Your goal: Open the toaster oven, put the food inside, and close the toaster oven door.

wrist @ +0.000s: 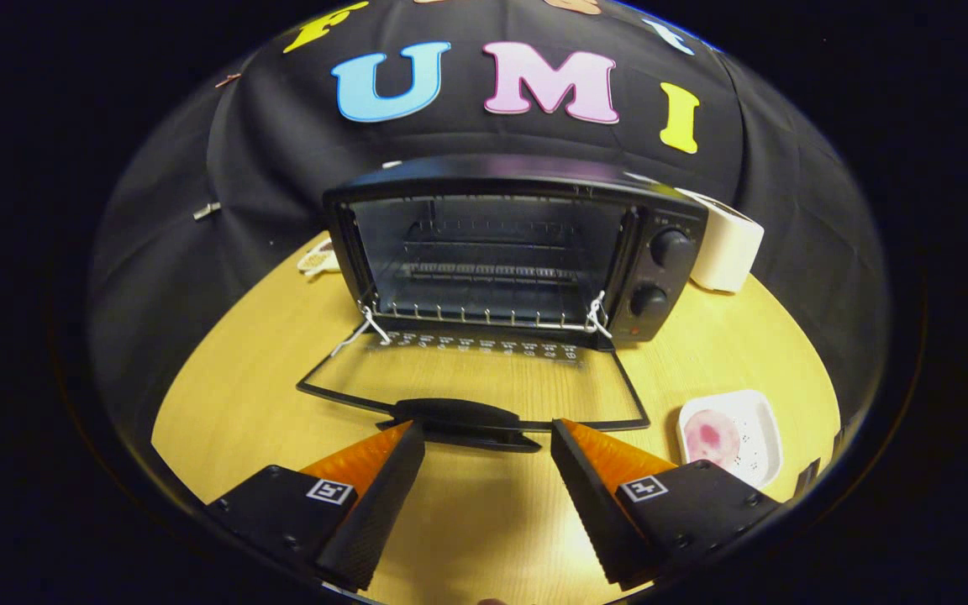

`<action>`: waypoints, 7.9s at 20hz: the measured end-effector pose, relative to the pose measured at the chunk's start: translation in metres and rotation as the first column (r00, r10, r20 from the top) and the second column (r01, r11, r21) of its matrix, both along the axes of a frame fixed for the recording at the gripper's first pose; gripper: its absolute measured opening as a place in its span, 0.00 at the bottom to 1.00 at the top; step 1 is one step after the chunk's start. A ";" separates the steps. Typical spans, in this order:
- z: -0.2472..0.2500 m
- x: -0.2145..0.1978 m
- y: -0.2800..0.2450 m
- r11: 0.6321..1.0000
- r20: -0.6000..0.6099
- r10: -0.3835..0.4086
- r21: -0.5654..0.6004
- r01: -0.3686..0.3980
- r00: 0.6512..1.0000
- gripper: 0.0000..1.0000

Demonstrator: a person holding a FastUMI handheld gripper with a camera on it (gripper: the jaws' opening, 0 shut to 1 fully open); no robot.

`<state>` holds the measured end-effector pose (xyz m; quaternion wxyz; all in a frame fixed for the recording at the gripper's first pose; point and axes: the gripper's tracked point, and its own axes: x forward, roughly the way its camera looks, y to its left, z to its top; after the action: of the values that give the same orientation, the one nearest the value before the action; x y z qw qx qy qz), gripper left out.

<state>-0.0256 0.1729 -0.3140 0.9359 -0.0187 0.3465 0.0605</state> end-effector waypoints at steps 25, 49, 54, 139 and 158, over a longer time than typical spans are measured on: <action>0.045 -0.012 -0.274 0.999 -0.166 -0.035 -0.005 0.035 0.986 0.99; -0.068 -0.010 -0.315 0.999 -0.493 0.015 0.051 0.011 0.870 0.29; -0.069 -0.017 -0.310 0.982 -0.535 -0.006 0.157 0.107 0.845 0.06; 0.018 0.158 0.008 0.381 -0.330 -0.460 0.765 0.519 0.824 0.48; 0.024 -0.013 0.039 0.946 -0.165 0.011 0.321 0.043 0.986 0.99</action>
<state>-0.0384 0.2122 -0.2902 0.8950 0.1428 0.4080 0.1101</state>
